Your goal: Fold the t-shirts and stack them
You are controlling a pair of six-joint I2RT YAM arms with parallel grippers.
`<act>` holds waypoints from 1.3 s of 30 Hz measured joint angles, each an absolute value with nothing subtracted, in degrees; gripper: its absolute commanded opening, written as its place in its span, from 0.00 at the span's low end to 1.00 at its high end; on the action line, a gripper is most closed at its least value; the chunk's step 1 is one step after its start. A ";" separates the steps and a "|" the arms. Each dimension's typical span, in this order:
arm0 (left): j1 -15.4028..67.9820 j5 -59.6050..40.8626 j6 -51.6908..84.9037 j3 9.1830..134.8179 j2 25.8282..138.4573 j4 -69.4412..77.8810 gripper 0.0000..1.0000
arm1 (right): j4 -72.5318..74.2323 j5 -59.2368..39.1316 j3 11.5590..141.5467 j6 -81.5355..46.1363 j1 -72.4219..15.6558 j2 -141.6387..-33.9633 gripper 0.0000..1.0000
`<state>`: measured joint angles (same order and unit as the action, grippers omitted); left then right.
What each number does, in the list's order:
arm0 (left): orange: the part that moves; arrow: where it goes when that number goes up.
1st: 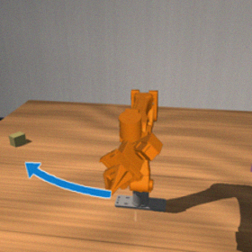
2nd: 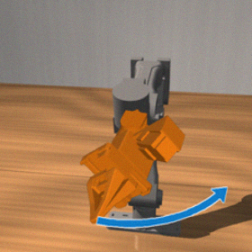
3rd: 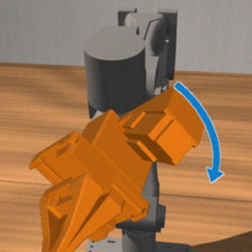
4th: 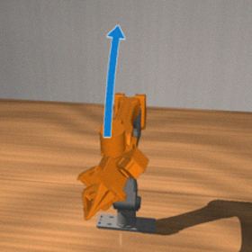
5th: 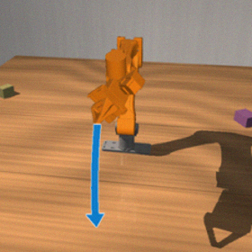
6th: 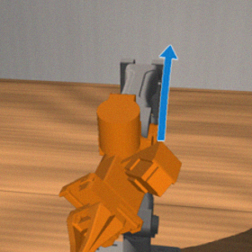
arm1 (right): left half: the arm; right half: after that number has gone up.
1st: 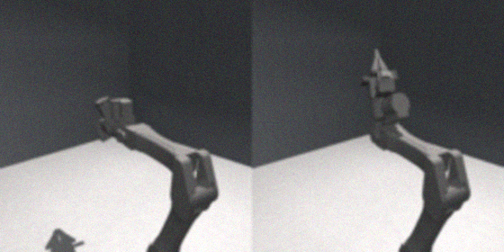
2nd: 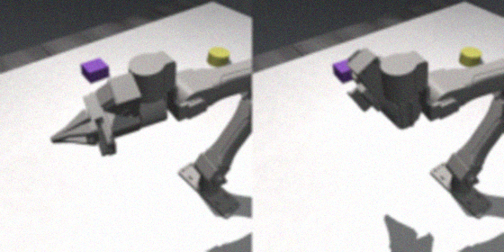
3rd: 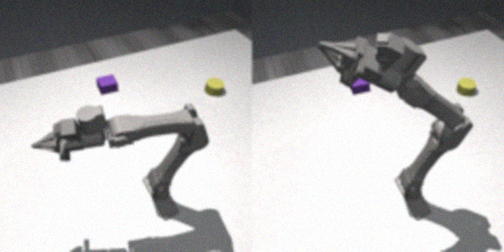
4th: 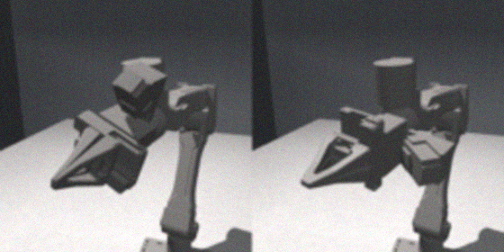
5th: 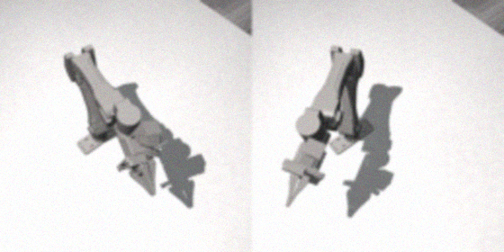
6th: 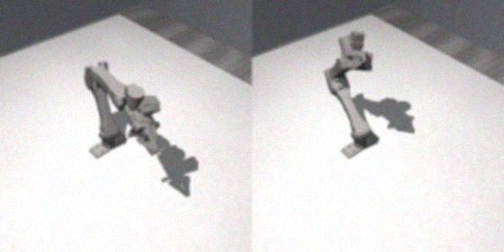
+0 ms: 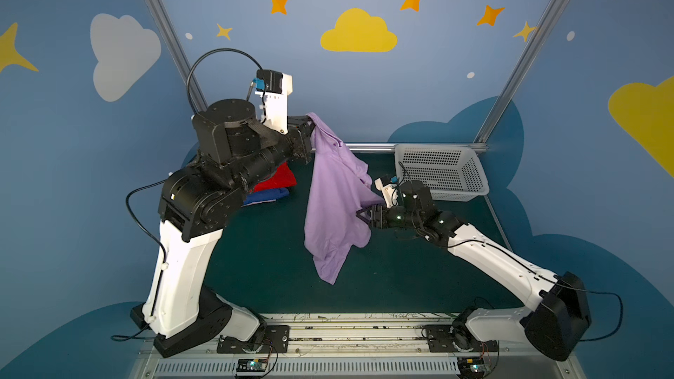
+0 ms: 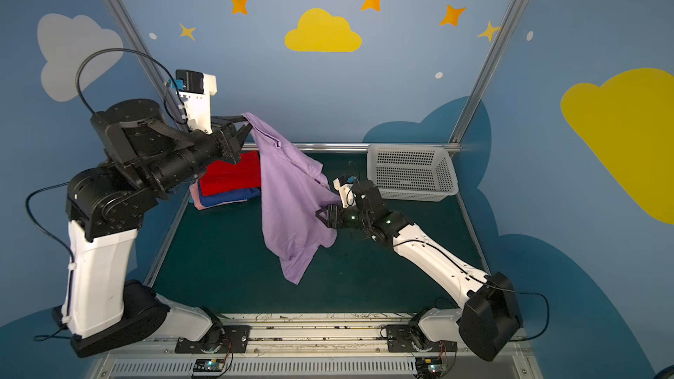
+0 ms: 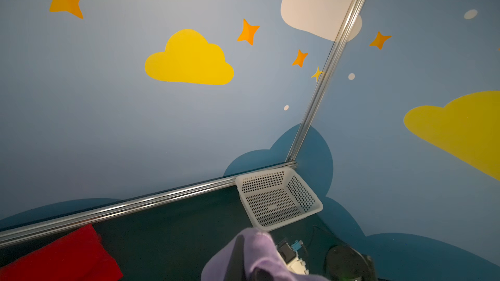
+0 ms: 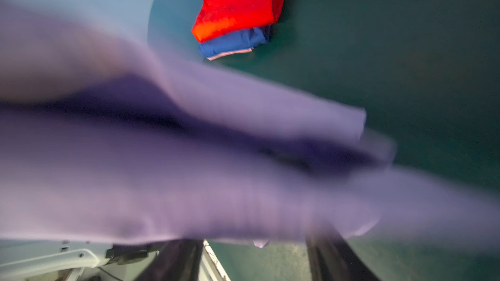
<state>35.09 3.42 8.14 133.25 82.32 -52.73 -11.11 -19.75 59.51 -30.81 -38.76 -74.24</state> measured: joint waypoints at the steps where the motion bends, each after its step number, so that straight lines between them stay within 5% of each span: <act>1: 35.09 4.12 8.14 130.28 80.86 -52.49 0.04 | -10.94 -20.10 59.20 -30.50 -38.41 -72.97 0.66; 14: 30.15 8.29 10.83 101.82 67.66 -49.01 0.04 | -10.63 -20.67 39.64 -30.17 -38.00 -62.06 0.75; 22: 27.42 8.03 13.58 95.94 62.43 -46.96 0.04 | -9.30 -21.39 42.70 -29.58 -38.44 -78.32 0.76; 28: 25.36 8.03 14.96 92.82 59.75 -46.89 0.04 | -10.15 -25.82 56.45 -29.50 -38.39 -95.64 0.64; 33: 23.77 8.03 15.49 91.98 58.59 -47.03 0.04 | -9.67 -27.49 58.39 -30.09 -38.35 -101.86 0.59; 39: 22.04 7.53 15.73 91.15 58.35 -46.98 0.04 | -9.67 -27.64 57.78 -31.07 -38.09 -103.26 0.65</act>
